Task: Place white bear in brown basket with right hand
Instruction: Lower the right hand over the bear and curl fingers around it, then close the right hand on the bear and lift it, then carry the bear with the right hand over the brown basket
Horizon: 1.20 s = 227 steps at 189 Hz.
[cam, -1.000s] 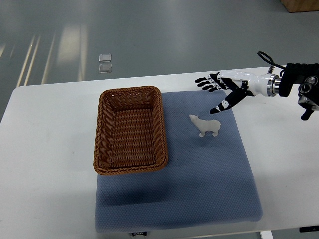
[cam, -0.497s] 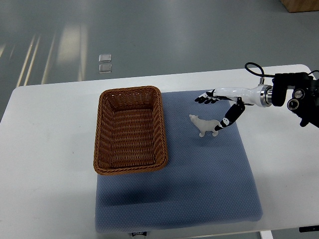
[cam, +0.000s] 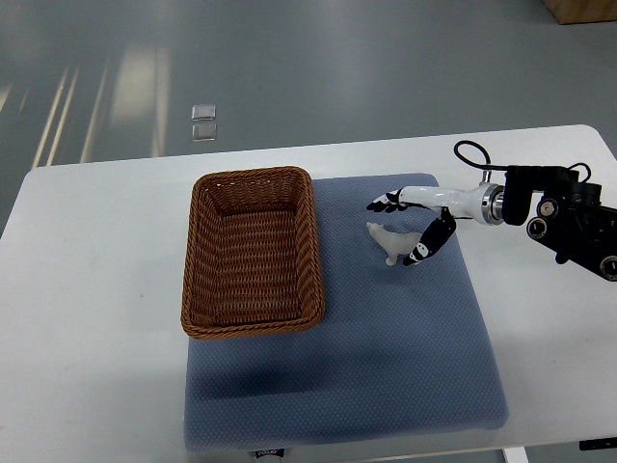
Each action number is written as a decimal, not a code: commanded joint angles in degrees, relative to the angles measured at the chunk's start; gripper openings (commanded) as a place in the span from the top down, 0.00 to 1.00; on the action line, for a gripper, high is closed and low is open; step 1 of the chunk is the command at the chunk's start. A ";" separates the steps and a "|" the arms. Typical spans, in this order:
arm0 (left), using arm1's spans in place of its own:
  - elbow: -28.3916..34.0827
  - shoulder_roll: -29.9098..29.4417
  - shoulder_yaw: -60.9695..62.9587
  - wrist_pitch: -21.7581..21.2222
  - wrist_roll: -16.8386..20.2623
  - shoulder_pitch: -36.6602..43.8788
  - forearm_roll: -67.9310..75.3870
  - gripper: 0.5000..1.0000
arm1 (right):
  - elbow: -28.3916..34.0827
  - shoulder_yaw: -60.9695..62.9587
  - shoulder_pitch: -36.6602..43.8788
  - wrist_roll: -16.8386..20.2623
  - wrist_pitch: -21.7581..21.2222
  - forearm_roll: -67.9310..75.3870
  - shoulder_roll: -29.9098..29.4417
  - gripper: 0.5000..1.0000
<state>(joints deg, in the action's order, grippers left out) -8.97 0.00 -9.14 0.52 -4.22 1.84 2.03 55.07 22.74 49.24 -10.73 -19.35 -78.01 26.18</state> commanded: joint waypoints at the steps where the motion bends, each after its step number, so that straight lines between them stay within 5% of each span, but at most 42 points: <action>1: 0.09 0.00 0.00 0.00 0.00 -0.08 -0.01 0.00 | -0.05 -0.07 -0.11 -0.17 0.36 -1.10 -0.08 0.26; 86: 0.09 0.00 0.00 0.00 0.00 0.00 -0.01 0.00 | -0.05 -1.21 0.24 -2.11 0.28 -3.03 0.01 1.00; 174: 0.09 0.00 0.00 0.00 0.00 0.00 -0.01 0.00 | 0.66 -1.12 7.45 -5.97 -0.60 -2.15 -0.08 1.00; 227: 0.18 0.00 -0.08 0.00 0.00 0.00 -0.01 0.00 | 0.39 -1.38 16.15 -6.59 -0.60 -2.15 -7.81 1.00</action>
<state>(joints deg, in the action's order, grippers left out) -8.88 0.00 -9.19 0.53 -4.22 1.84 2.02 55.73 21.59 62.49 -17.29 -19.93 -80.15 21.52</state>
